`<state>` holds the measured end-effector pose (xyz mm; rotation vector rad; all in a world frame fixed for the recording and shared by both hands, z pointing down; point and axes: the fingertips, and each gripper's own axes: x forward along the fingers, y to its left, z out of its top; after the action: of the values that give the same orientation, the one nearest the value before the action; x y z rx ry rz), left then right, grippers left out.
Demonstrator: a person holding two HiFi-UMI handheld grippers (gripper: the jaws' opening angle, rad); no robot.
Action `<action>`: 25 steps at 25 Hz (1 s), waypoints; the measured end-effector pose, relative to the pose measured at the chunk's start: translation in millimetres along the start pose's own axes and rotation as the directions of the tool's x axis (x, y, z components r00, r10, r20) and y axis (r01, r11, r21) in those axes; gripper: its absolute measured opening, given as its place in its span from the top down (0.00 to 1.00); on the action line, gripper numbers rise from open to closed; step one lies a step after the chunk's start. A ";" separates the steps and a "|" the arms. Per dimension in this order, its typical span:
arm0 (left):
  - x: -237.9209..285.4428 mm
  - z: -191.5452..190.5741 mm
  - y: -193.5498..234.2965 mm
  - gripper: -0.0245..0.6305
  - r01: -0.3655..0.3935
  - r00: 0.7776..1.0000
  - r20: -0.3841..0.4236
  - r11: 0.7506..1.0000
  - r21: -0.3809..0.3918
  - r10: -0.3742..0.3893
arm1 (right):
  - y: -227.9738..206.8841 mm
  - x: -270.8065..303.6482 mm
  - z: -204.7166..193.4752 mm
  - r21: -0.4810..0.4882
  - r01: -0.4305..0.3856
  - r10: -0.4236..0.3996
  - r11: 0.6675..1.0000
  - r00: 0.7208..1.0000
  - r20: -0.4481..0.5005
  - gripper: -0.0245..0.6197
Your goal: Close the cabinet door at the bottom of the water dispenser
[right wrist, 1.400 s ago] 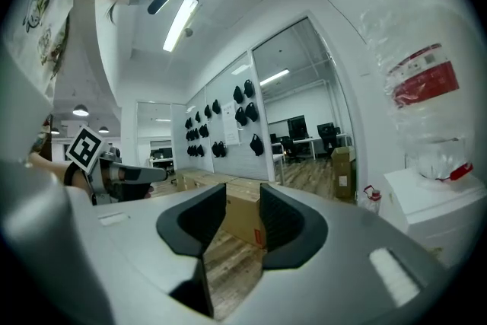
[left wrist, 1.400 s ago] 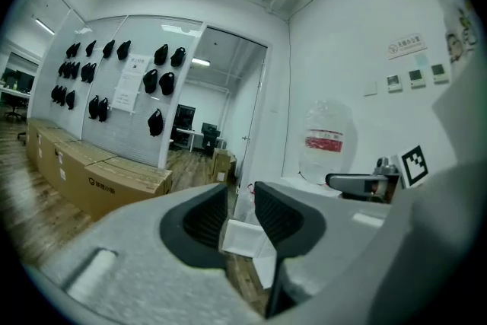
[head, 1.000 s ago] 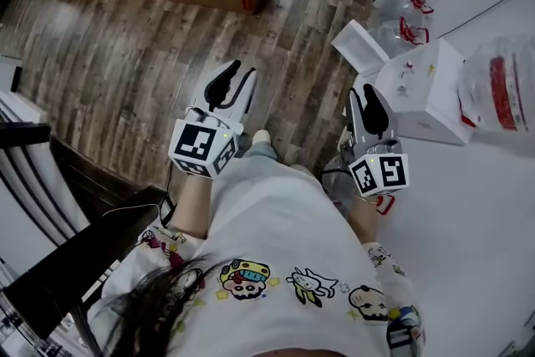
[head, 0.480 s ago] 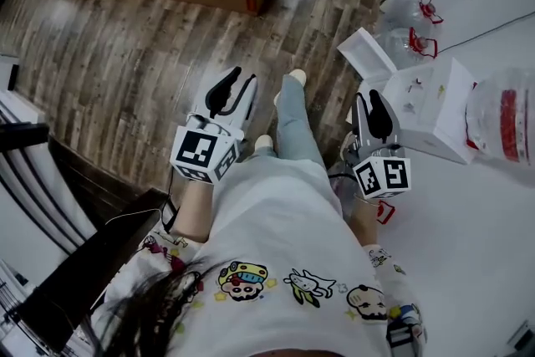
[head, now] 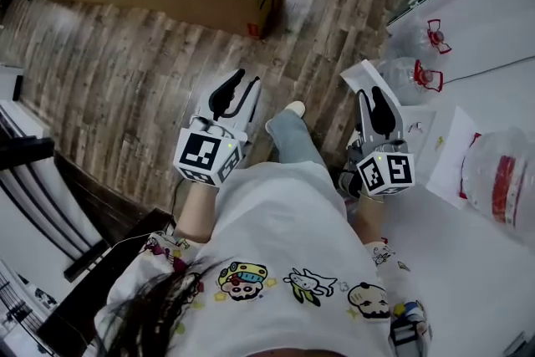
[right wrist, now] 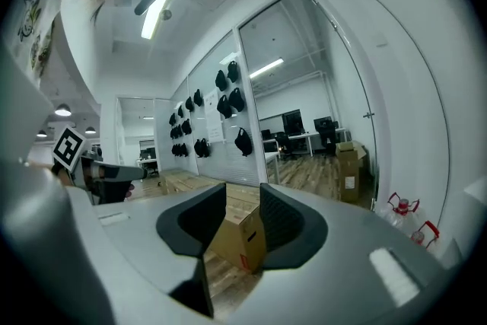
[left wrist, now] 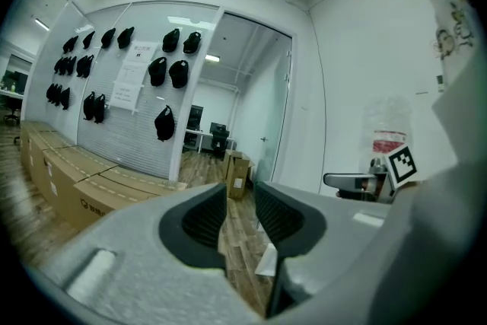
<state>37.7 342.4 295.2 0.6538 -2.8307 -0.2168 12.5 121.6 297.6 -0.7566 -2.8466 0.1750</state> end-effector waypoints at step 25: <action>305.0 88.1 -55.4 0.79 0.387 0.921 -0.089 0.916 0.100 -0.379 | -206.2 62.1 70.5 0.100 0.334 -0.342 0.937 0.937 0.076 0.76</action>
<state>-228.5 164.8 256.6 1.2190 -2.6380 -0.0905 -154.2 -29.7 271.9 -0.2376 -2.9771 0.2846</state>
